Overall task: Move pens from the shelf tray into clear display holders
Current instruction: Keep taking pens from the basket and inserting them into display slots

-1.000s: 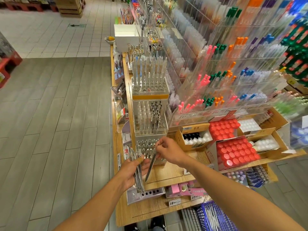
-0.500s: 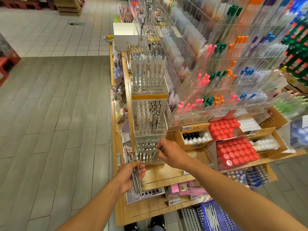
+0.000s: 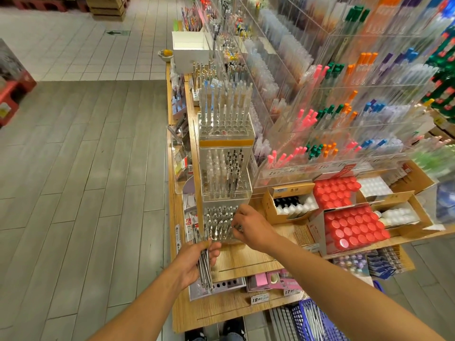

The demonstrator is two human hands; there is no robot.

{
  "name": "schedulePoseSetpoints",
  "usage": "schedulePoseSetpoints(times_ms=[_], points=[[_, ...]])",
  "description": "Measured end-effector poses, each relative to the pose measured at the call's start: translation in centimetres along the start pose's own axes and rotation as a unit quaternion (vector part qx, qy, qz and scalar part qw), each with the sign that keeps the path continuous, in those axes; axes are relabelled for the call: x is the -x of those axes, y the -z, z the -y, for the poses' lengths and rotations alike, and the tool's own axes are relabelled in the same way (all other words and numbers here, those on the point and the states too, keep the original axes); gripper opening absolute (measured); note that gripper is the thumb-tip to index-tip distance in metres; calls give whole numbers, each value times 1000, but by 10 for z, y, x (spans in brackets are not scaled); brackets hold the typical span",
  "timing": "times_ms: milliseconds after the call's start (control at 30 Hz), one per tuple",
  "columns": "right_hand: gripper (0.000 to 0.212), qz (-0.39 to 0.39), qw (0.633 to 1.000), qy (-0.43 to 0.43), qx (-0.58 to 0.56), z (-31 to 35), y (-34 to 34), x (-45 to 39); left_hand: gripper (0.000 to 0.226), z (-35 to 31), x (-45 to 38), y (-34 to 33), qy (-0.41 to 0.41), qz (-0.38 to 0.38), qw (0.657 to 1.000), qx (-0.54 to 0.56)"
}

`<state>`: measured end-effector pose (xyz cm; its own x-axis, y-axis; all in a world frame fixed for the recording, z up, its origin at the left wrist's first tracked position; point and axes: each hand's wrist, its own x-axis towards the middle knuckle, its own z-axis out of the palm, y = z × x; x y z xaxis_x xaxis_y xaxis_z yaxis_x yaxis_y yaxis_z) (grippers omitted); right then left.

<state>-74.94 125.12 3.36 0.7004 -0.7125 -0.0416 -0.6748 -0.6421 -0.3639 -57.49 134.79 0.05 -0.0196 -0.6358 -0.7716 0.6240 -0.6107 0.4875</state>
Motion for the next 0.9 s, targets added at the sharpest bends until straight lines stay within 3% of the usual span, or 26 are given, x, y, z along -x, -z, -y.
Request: schedulePoseSetpoints(times_ms=[333, 467, 533, 633, 767, 900], points=[[23, -19, 999, -16, 20, -1, -3, -1, 26, 3, 5, 5, -8, 28, 999, 20], [15, -6, 994, -53, -97, 7, -2, -3, 42, 3, 12, 4, -13, 71, 997, 5], [20, 49, 974, -73, -206, 14, 0, -7, 47, 3, 14, 1, -8, 91, 996, 11], [27, 130, 912, -117, -370, 21, 5, -10, 47, 1, 16, -1, -6, 107, 994, 31], [23, 150, 818, -168, -529, 24, 9, -6, 42, -1, 19, -3, -1, 115, 993, 22], [14, 100, 809, -172, -554, 18, 12, -1, 39, -1, 17, -6, -11, 86, 996, -1]])
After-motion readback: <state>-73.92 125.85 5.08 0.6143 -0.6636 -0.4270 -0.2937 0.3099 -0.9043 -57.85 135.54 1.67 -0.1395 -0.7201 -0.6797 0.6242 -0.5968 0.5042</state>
